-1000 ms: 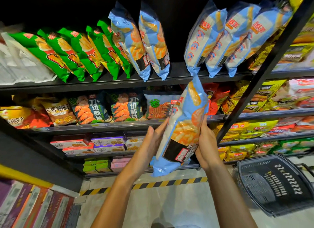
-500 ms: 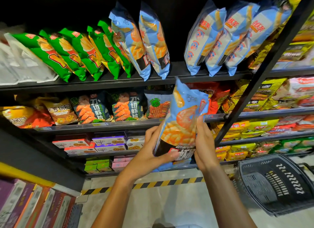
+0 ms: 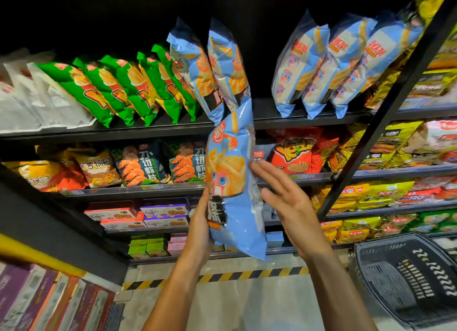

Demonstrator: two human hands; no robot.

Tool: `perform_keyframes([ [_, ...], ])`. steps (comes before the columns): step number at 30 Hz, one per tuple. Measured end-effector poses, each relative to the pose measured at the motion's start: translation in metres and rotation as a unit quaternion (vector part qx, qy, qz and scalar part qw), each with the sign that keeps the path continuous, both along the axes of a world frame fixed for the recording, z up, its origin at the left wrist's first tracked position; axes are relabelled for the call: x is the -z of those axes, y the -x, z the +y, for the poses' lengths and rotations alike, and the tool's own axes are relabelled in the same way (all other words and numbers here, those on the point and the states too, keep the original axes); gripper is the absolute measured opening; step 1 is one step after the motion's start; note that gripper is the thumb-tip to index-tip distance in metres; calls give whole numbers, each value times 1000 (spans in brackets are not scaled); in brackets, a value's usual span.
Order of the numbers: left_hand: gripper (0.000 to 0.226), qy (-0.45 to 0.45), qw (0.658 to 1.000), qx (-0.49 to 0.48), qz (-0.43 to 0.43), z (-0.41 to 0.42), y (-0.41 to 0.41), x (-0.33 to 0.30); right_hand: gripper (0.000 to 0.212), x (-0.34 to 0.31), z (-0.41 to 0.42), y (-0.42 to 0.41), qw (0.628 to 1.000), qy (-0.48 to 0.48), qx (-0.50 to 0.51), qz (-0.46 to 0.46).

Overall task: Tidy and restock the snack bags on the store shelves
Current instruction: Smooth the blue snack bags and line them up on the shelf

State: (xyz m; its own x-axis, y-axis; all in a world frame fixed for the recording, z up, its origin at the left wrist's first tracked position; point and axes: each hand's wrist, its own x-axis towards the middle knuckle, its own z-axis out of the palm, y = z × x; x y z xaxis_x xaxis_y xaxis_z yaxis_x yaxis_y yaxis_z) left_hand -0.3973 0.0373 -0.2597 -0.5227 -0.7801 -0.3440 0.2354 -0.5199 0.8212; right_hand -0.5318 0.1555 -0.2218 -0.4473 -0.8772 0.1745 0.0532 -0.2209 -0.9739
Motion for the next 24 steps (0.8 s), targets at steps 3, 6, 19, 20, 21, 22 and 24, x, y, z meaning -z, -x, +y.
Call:
perform_keyframes([
  [3,39,-11,1000,-9,-9,1,-2,4,50,3,0,-4,1000,2,-14,9],
  [6,41,3,1000,-2,-25,0,-6,5,50,4,2,-4,1000,-3,-11,19],
  [19,80,235,959,138,-78,-2,-19,1,61,10,9,3,996,-84,41,13],
  [20,76,243,952,171,-76,-3,-21,-3,56,10,11,6,995,-87,58,5],
  [21,72,245,946,198,-74,-3,-24,-7,50,10,13,9,993,-95,65,2],
  [22,68,246,942,216,-68,-3,-25,-9,46,11,14,12,992,-107,62,4],
  [24,69,258,937,229,-59,0,-26,-11,46,12,17,16,990,-135,44,6],
])
